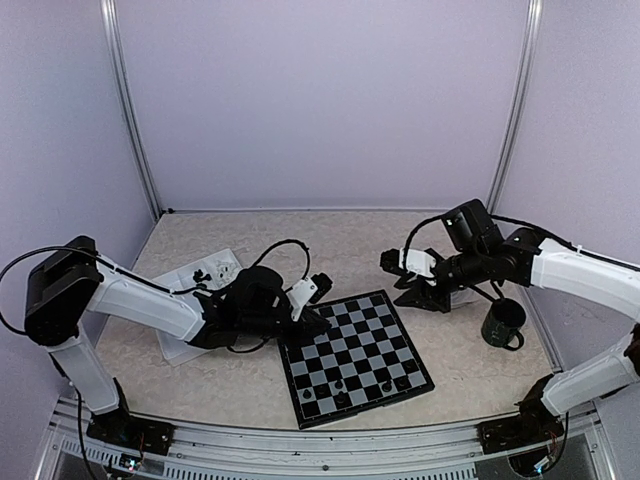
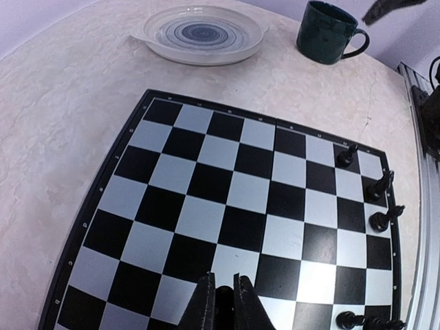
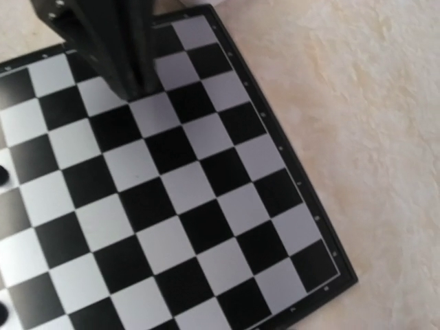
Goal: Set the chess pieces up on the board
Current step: Place the pawn on the chessboard.
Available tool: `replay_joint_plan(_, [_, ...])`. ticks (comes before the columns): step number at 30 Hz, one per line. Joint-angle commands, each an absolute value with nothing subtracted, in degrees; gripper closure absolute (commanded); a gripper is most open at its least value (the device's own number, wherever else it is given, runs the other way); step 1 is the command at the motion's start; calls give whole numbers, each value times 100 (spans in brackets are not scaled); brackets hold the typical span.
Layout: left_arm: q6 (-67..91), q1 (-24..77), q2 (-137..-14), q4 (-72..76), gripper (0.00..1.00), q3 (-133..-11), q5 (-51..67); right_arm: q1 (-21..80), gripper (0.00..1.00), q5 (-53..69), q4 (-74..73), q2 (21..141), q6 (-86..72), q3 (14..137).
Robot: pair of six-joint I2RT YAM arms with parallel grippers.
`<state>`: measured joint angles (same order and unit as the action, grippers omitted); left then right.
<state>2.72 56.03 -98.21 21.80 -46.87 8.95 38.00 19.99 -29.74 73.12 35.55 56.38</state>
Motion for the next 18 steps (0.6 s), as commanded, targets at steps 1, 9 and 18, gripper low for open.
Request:
replay_joint_plan(1, [-86,5617,-9976,2570,90,-4369,798,3726,64,1846,-2766,7400,3589,5664])
replay_joint_plan(9, [-248,5531,-10347,2913,89,-4381,1257,3727,65,1912,-2740,7654,3630,5694])
replay_joint_plan(18, [-225,5433,-10550,3032,86,-4301,1512,3727,65,1921,-2741,7779,3627,5669])
